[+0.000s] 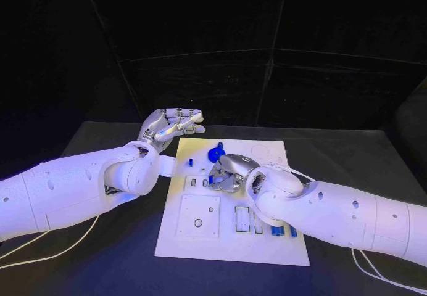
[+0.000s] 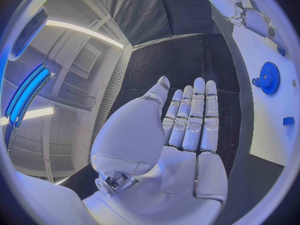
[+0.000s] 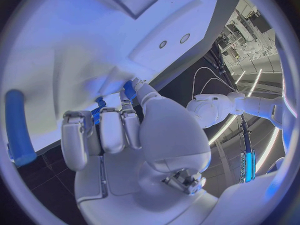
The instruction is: Assemble the parts on the task board
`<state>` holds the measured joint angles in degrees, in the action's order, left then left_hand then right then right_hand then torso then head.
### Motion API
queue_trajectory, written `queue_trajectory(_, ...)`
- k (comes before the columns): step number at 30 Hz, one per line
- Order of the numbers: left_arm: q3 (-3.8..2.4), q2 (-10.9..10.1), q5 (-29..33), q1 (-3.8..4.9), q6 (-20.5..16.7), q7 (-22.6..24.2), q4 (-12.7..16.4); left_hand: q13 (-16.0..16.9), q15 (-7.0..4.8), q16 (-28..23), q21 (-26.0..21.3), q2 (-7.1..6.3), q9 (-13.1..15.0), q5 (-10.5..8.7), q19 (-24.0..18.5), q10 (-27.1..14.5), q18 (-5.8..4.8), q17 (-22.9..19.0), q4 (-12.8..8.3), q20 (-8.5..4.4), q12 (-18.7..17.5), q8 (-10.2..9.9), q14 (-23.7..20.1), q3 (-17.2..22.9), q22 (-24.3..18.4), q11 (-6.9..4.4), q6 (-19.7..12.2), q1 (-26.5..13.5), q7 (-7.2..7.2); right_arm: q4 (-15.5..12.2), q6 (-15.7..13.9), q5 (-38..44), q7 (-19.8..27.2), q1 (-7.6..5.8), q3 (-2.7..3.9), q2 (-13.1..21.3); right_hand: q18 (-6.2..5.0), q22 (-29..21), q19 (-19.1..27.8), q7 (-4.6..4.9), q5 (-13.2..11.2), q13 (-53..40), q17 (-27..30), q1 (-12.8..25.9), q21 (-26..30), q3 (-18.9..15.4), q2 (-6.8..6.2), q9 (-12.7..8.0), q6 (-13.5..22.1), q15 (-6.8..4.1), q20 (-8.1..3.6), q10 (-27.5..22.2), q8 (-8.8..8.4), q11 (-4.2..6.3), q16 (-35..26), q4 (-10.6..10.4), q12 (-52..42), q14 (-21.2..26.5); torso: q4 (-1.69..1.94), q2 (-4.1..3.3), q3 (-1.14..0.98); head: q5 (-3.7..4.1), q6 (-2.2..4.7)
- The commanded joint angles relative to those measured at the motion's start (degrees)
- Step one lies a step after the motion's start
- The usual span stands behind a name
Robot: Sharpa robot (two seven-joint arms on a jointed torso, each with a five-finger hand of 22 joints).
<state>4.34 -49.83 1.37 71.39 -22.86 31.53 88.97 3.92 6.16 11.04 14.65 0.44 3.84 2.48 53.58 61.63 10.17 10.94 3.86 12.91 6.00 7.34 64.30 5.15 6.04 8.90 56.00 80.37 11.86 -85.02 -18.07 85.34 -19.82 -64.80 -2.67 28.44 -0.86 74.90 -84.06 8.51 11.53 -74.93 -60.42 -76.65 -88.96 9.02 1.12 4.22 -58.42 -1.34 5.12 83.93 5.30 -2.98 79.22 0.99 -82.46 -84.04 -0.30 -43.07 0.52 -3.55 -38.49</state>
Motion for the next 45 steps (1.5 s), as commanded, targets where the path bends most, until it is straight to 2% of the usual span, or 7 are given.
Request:
queue_trajectory(1,-0.05,0.0,-0.3,0.09,0.7,0.0,0.1,-0.1,0.21,-0.3,-0.3,0.10,-0.1,0.27,0.2,0.5,0.31,0.1,-0.3,0.00,-0.2,-0.4,0.1,-0.1,-0.1,-0.02,0.5,0.3,0.08,0.0,-0.4,0.4,-1.5,0.07,-0.12,0.1,0.17,12.5,-3.7,-0.03,0.0,-7.3,0.0,0.6,0.3,0.0,-0.06,0.0,0.5,0.43,0.37,0.7,-0.26,-0.42,-0.1,-0.3,0.4,-1.3,-0.03,0.01,0.00,-0.02,-0.03)
queue_trajectory(10,-0.05,-0.1,-0.3,0.09,0.7,0.0,0.1,-0.1,0.21,-0.3,-0.3,0.10,-0.1,0.27,0.2,0.5,0.31,0.1,-0.3,0.00,-0.2,-0.4,0.1,-0.1,-0.1,-0.02,0.5,0.3,0.08,-0.1,-0.7,0.6,-1.8,0.09,-0.12,0.1,0.16,12.4,-3.7,0.05,-0.3,-7.2,0.1,1.0,0.3,-0.1,-0.57,0.0,0.8,0.52,0.48,0.6,-0.32,-0.51,-0.2,-0.4,0.5,-1.3,-0.03,0.01,-0.01,-0.07,-0.02)
queue_trajectory(18,-0.05,-0.1,-0.3,0.09,0.7,0.0,0.1,-0.1,0.21,-0.3,-0.3,0.10,-0.1,0.27,0.2,0.5,0.31,0.1,-0.3,0.00,-0.2,-0.4,0.1,-0.1,-0.1,-0.02,0.5,0.3,0.08,-0.2,-0.9,0.7,-2.1,0.10,-0.12,0.0,0.14,12.3,-3.6,0.25,-2.3,-7.0,0.2,2.3,0.4,-0.7,-1.63,0.0,1.5,0.73,0.71,0.5,-0.42,-0.73,-0.2,-0.9,0.6,-1.2,-0.07,-0.01,0.02,-0.10,-0.04)
queue_trajectory(28,-0.05,-0.2,-0.3,0.09,0.7,0.0,0.2,-0.1,0.22,-0.3,-0.3,0.08,-0.1,0.27,0.2,0.5,0.31,0.1,-0.3,0.01,-0.3,-0.5,0.1,-0.1,-0.1,0.01,0.5,0.2,0.11,-0.3,-1.3,0.8,-2.2,0.11,-0.12,-0.1,0.08,12.1,-3.4,0.32,-2.9,-6.7,0.6,3.4,0.5,-1.9,-2.57,0.1,2.4,0.82,0.83,0.2,-0.57,-0.84,-0.4,-1.6,1.0,-1.2,-0.02,0.01,0.00,-0.08,-0.07)
queue_trajectory(33,-0.05,-0.1,-0.3,0.09,0.7,0.0,0.1,-0.1,0.22,-0.3,-0.3,0.08,-0.1,0.27,0.2,0.5,0.31,0.1,-0.3,0.01,-0.3,-0.5,0.1,-0.1,-0.1,0.01,0.5,0.2,0.11,-0.5,-3.1,1.4,-2.0,0.14,-0.13,-0.1,0.08,12.2,-3.4,0.46,-5.7,-6.5,0.7,3.9,0.5,-3.1,-2.95,0.1,3.6,0.95,0.95,0.1,-0.74,-0.98,-0.4,-2.3,1.2,-1.1,-0.04,0.02,-0.01,-0.06,-0.05)
queue_trajectory(41,-0.05,0.0,-0.4,0.09,0.7,-0.5,-0.1,-0.1,0.09,-0.3,-0.2,0.18,0.0,0.27,0.5,0.7,0.36,0.3,-0.5,-0.06,-0.4,-0.5,0.5,0.0,-0.1,-0.12,0.7,0.2,-0.11,-1.6,-9.7,2.8,0.4,0.47,-0.12,0.7,0.11,12.3,-3.5,0.80,-5.8,-6.3,0.9,4.3,0.4,-4.9,-3.71,-0.1,5.3,1.18,1.13,-0.2,-1.12,-1.28,-0.5,-3.1,1.5,-1.1,-0.07,0.06,-0.08,0.02,0.05)
queue_trajectory(45,-0.05,-0.1,-1.3,0.08,0.8,-1.1,-0.3,0.0,-0.76,0.8,0.6,0.23,0.0,0.28,2.4,1.6,0.47,1.2,-0.7,-0.74,-0.6,-0.5,3.1,0.1,0.2,-0.67,1.3,-0.2,-0.64,-2.9,-11.7,3.1,3.1,0.58,-0.10,1.8,0.17,12.5,-3.7,1.08,-5.7,-6.2,0.9,4.1,0.3,-5.7,-3.95,-0.2,6.4,1.37,1.28,-0.3,-1.37,-1.53,-0.5,-3.4,1.5,-1.1,-0.09,0.06,-0.12,-0.03,0.13)
